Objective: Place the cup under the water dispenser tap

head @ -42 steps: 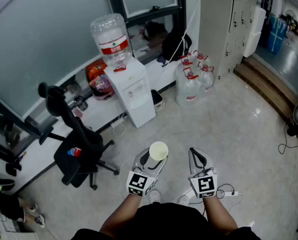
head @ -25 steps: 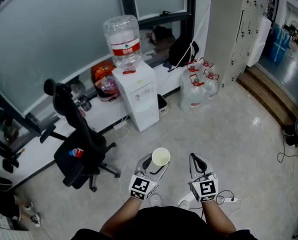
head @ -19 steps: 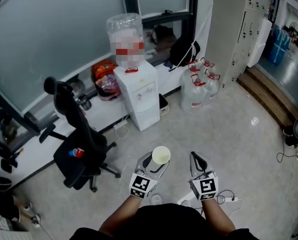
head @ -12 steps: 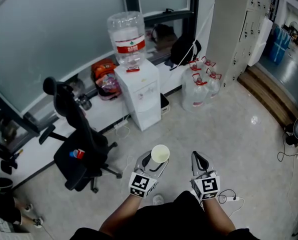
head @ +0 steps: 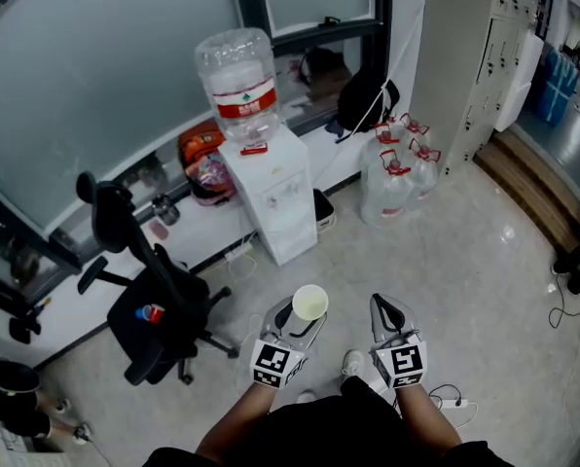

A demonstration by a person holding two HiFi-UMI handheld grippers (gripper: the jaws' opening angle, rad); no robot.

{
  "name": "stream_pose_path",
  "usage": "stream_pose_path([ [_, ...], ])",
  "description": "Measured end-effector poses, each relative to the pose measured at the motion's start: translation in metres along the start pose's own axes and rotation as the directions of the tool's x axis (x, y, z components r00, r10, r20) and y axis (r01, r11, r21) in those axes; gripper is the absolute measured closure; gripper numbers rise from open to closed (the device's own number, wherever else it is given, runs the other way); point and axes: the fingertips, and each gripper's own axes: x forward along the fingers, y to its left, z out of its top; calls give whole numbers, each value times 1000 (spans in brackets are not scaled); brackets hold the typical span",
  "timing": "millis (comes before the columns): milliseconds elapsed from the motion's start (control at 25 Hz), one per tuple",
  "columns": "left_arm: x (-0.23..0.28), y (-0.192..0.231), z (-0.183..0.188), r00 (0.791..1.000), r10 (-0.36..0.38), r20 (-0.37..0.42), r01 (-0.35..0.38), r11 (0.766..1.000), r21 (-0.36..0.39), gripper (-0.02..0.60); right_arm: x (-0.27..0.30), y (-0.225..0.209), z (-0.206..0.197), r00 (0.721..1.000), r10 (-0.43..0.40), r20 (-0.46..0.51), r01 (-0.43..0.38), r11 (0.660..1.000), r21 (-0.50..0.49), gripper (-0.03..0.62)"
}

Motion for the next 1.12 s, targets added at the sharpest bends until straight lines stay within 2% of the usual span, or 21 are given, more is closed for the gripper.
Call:
stream_pose_path([
  [400,81,15,15,997,70,-11,-70,998,-4,296,61,-69,-5,994,113,5,-112,993,-28,592],
  [520,94,18,20,996,90,-5,-91,995,-42,298,71,-82,-4,989,148,13,-148,989,-20,592],
  [640,101,25,21,993,119,0,-119,990,-73,299,80,-89,-7,982,190,9,-190,982,-21,591],
  [1120,104,77,2,964,263,-49,-267,958,-103,298,141,-91,-15,961,276,-18,-276,961,1,591],
])
